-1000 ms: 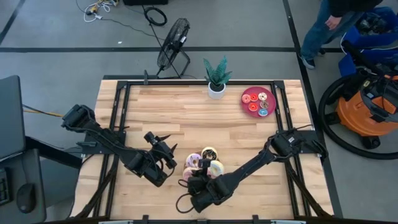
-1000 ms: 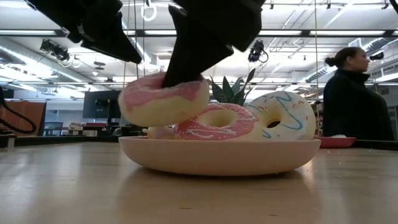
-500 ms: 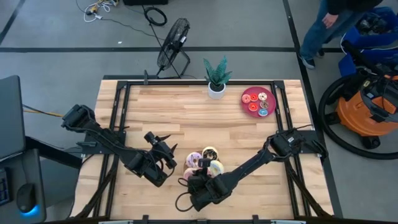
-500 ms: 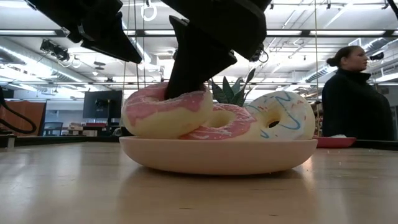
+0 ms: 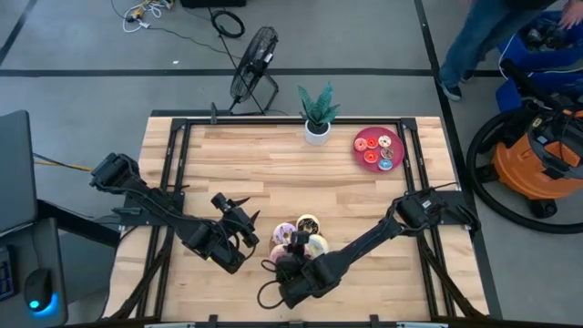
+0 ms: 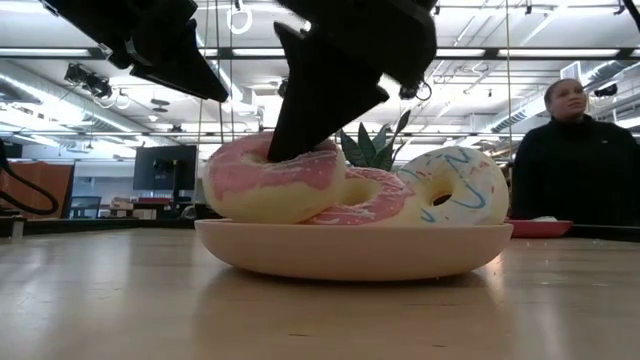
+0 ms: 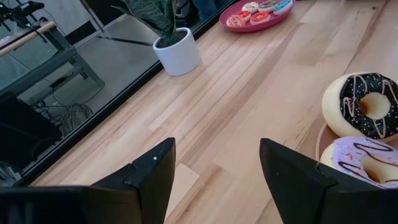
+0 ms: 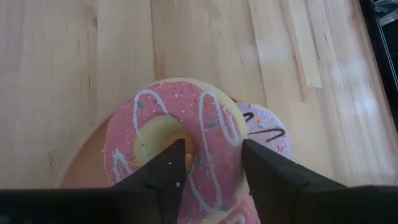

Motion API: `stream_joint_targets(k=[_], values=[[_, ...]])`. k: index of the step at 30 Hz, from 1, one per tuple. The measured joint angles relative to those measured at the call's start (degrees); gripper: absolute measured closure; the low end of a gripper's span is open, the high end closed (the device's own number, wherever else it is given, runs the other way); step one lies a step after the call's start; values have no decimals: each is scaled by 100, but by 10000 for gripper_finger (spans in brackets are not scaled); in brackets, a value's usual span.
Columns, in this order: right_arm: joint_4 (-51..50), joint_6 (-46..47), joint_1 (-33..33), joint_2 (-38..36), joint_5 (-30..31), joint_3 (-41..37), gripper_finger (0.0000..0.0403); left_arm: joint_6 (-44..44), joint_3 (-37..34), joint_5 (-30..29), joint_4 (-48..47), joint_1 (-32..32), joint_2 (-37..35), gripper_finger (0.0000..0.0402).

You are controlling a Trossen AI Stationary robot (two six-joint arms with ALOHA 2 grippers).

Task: Pick & Place donuts
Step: Put the large pink donut on the pink plate, then put the small yellow donut on the red plate

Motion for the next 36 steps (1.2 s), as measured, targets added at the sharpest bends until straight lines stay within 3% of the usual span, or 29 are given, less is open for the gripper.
stream_joint_targets(k=[8, 17, 26, 31, 36], values=[[-145, -2, 0, -236, -331, 0, 206, -2, 0, 2, 3, 0, 0, 164], [-297, -255, 68, -279, -468, -5, 208, -2, 0, 5, 3, -13, 0, 164], [-1074, -50, 856, -928, 911, -7, 227, -1, 1, 141, -2, -64, 0, 164], [-1757, 842, 1428, -1036, 1575, -194, 237, 4, 2, 201, -12, -222, 0, 164], [-2061, 2107, 1898, -1023, 1733, -1041, 239, -5, 2, 899, -85, -408, 0, 164]])
